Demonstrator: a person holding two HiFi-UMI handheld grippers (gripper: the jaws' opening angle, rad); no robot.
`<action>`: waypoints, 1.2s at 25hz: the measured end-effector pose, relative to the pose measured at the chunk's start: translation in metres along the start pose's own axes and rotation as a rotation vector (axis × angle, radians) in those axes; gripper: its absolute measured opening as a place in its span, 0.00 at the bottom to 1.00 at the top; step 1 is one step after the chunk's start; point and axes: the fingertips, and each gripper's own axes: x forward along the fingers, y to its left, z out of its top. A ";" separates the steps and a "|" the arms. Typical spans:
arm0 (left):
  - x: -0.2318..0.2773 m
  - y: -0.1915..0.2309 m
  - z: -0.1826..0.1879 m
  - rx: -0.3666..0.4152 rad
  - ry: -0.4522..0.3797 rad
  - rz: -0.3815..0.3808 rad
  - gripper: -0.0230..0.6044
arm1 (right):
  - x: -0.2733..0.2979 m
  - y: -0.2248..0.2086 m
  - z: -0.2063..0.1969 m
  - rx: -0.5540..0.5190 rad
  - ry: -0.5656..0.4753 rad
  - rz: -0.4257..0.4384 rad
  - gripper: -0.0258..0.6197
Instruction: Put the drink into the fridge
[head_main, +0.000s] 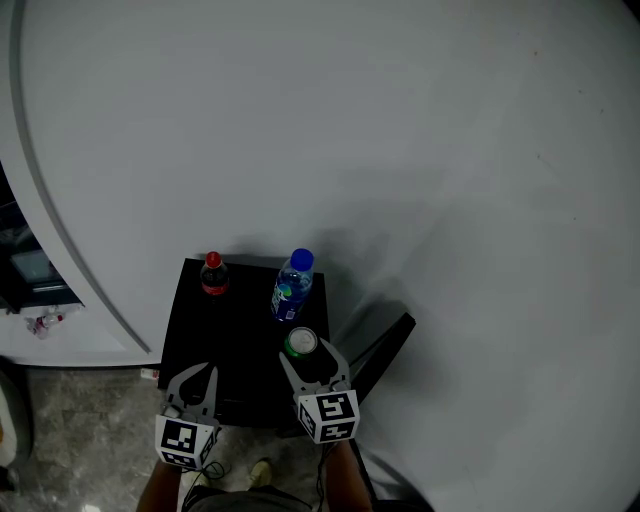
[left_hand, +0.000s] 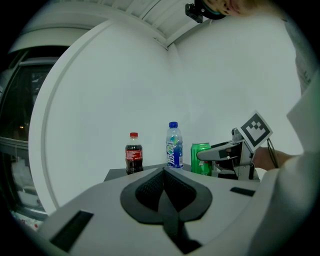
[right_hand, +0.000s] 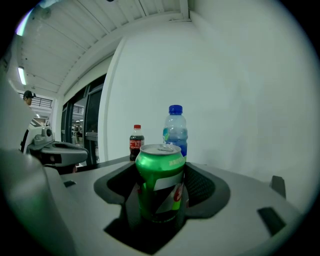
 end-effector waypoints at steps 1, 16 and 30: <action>0.000 0.000 -0.001 0.000 0.000 0.000 0.04 | 0.000 -0.001 0.000 0.001 -0.001 0.000 0.52; -0.010 0.005 -0.003 -0.005 0.004 -0.020 0.04 | 0.004 -0.004 0.005 -0.016 -0.021 -0.055 0.52; -0.033 0.011 0.007 0.007 -0.030 -0.076 0.04 | -0.030 0.015 0.037 -0.001 -0.084 -0.105 0.52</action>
